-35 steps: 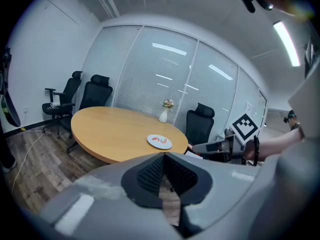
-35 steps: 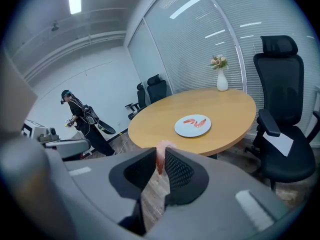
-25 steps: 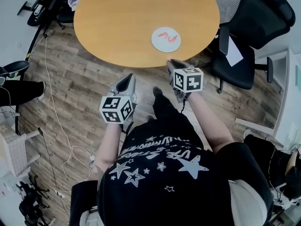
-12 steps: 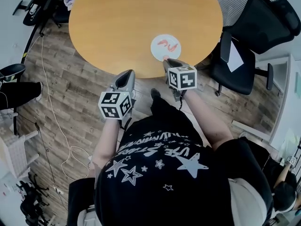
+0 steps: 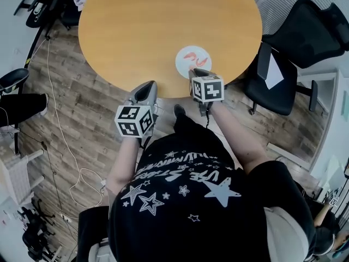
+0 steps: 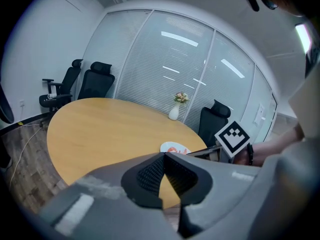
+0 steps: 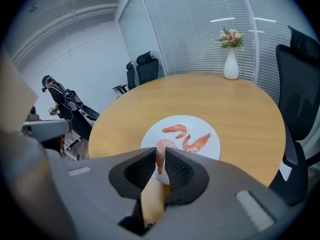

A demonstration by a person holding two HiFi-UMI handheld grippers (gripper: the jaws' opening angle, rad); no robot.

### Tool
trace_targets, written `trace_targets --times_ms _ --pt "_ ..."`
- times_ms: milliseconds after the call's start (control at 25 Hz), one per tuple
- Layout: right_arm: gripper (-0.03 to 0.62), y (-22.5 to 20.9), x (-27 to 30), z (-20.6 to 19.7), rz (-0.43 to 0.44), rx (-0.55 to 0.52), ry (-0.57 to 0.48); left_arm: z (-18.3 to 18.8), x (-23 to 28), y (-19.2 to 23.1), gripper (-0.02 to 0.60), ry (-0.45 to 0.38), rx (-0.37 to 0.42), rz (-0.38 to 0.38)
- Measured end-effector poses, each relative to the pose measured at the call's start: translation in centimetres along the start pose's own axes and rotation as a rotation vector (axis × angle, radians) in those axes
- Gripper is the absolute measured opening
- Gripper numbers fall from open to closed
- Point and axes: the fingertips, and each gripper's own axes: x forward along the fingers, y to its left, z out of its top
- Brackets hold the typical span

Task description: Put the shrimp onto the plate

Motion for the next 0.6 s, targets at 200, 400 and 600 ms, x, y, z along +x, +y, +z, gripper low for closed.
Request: trace_targets --times_ms 200,400,600 --pt "0.06 -0.7 1.1 -0.4 -0.024 0.001 0.035 -0.5 0.8 0.0 0.002 0.015 -0.005 0.0" --pt "0.06 -0.8 1.8 -0.4 -0.037 0.023 0.054 -0.7 1.1 0.0 0.002 0.026 -0.01 -0.003" --pt "0.06 -1.0 2.2 -0.4 -0.05 0.033 0.062 -0.8 1.4 0.0 0.002 0.032 -0.01 -0.008"
